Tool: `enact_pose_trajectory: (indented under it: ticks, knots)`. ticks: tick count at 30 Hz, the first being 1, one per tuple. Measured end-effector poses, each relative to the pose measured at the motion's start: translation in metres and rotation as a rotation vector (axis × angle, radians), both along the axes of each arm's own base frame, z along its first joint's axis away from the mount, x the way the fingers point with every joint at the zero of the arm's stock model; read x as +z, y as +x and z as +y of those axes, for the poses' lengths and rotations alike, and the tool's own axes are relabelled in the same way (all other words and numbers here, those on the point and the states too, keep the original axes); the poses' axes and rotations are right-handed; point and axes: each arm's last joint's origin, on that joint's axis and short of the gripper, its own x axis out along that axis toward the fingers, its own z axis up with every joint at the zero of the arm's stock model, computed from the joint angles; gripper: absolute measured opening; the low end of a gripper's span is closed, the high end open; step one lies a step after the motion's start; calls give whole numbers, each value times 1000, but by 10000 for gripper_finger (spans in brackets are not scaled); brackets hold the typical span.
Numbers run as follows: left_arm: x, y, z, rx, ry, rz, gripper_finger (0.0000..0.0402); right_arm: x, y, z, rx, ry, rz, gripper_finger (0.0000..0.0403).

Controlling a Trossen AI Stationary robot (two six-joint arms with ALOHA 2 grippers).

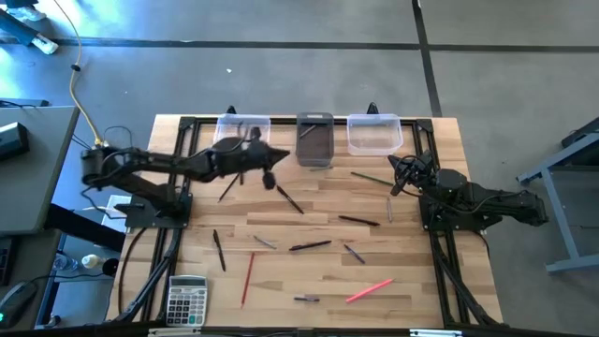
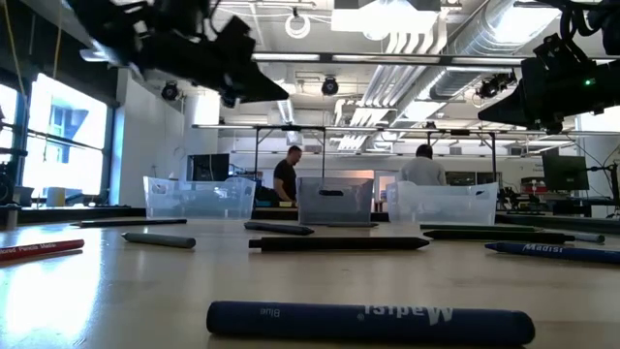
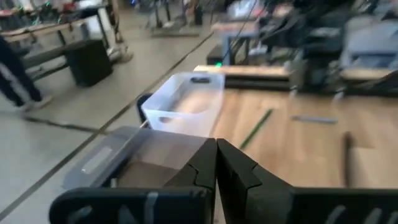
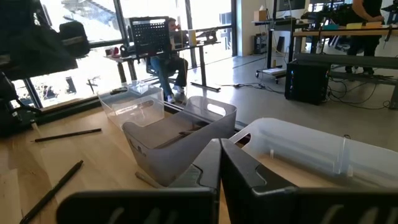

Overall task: Sort crayons/erasers/pens/pencils in bins
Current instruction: Put the green pencil into the right transparent bin

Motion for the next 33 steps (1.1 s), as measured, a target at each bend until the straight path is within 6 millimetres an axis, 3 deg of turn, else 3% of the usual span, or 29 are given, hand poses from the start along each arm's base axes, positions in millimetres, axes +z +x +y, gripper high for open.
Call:
enact_pose_trajectory:
  ticks: [7,13,20,24,33]
  knots:
    - [-19,-38,-38,-90,5,-116,0,3,1,0,19,-20,-16,0]
    - [-38,-65,-57,-130,18,-187,0,9,1,0,19,-56,-66,0]
    - [-51,-84,-61,-127,29,-233,0,26,0,2,96,-67,-258,0]
    - [-48,-87,-59,-123,35,-261,0,28,2,6,218,-187,-202,0]
    - [-48,-88,-58,-120,38,-265,0,42,20,1,146,-97,33,0]
